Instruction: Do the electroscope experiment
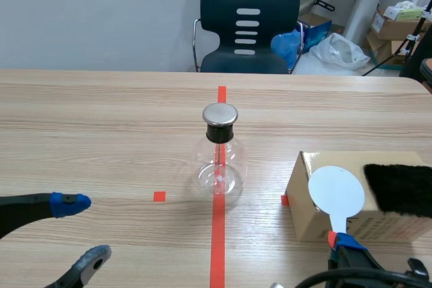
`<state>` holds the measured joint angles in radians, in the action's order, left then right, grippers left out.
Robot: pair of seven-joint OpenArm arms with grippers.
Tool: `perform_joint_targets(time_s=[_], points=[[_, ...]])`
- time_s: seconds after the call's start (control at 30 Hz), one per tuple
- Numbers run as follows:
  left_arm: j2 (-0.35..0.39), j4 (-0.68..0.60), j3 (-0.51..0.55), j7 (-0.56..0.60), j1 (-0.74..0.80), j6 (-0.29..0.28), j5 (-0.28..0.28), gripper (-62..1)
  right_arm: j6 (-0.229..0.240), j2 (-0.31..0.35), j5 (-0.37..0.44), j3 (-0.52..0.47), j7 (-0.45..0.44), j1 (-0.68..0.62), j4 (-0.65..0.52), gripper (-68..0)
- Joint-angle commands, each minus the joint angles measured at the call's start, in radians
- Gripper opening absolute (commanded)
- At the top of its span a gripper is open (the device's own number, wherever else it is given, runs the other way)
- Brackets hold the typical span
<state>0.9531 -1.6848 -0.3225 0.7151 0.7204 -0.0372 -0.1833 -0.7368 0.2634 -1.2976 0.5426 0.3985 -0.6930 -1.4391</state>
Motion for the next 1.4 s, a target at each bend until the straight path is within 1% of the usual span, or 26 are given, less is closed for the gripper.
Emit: perform_joint_targets(time_s=[0.0, 0.83, 1.37], points=[[-0.005, -0.019, -0.003, 0.018, 0.005, -0.001, -0.006, -28.1, -0.046, 0.011, 0.004, -0.006, 0.003, -0.003, -0.019, -66.5], [-0.005, -0.019, -0.003, 0.018, 0.005, -0.001, -0.006, -28.1, -0.046, 0.011, 0.003, -0.006, 0.003, -0.003, -0.019, -66.5], [-0.005, -0.019, -0.003, 0.018, 0.005, 0.021, -0.006, -28.1, -0.046, 0.011, 0.003, -0.006, 0.003, -0.003, -0.019, -66.5]])
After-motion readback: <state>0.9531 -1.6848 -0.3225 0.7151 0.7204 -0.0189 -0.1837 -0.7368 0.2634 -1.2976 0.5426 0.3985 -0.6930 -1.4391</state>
